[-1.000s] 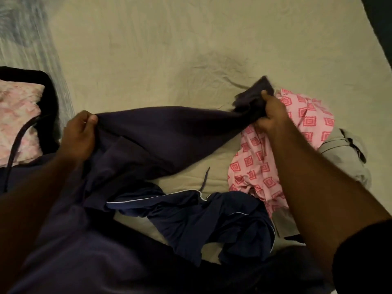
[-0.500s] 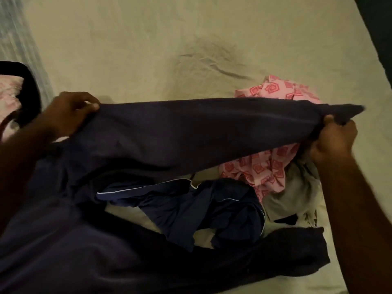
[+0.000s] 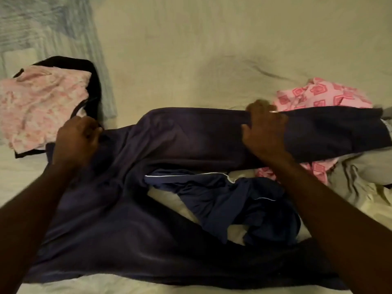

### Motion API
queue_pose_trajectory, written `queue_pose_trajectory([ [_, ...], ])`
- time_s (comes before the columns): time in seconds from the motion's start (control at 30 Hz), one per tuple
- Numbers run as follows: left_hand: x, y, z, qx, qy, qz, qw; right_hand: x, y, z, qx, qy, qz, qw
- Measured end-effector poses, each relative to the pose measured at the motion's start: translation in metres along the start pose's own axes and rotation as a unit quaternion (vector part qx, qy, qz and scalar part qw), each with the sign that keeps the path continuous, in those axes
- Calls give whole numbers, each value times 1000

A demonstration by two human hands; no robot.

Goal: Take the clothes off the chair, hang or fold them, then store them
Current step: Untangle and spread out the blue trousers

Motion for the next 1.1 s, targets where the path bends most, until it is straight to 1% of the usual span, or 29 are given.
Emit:
queue_pose_trajectory([
  [0.07,-21,17,25,15,9,-18,1000,-75,-18,-4,-58,103,-46,992],
  [0.13,-46,29,47,18,29,-37,999,-142,-23,-5,-77,175,-90,977],
  [0.17,-65,34,59,16,55,-51,997,-176,-24,-3,-80,205,-111,969],
  [0.23,-104,37,79,-10,126,-64,990,-231,-31,0,-96,244,-132,956],
  [0.3,-140,37,93,-53,173,-40,983,-276,-44,3,-159,256,-112,947],
  [0.4,-153,28,83,-78,179,74,978,-273,-66,-14,-254,215,0,943],
  [0.47,-162,27,81,-82,188,106,973,-263,-77,-27,-298,173,45,937],
  [0.53,-168,18,84,-90,197,145,965,-251,-85,-34,-329,143,52,932],
  [0.6,-168,9,85,-89,199,187,958,-238,-85,-36,-342,133,29,930],
  [0.67,-164,1,83,-79,194,206,956,-227,-76,-35,-335,152,22,929],
  [0.73,-162,-10,85,-72,204,228,949,-222,-67,-28,-314,191,11,930],
  [0.83,-160,-20,85,-41,222,265,938,-222,-47,-12,-241,220,-70,943],
  [0.87,-161,-22,85,-42,230,282,930,-225,-38,-3,-218,231,-100,943],
  [0.93,-165,-28,82,-51,237,311,919,-230,-26,18,-204,249,-152,934],
  [1.03,-171,-22,79,-26,231,297,926,-225,-19,39,-207,247,-188,928],
  [1.1,-171,-6,80,9,192,291,937,-219,-15,45,-203,226,-198,932],
])
Point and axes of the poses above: each hand's wrist, its own z-axis away from the middle knuckle, its own y-axis out of the back of the hand, x = y × z, the point moved 8 cm from there along -z, towards the middle knuckle, and after that the axes turned 7 degrees about -y, right-handed, at the moved point
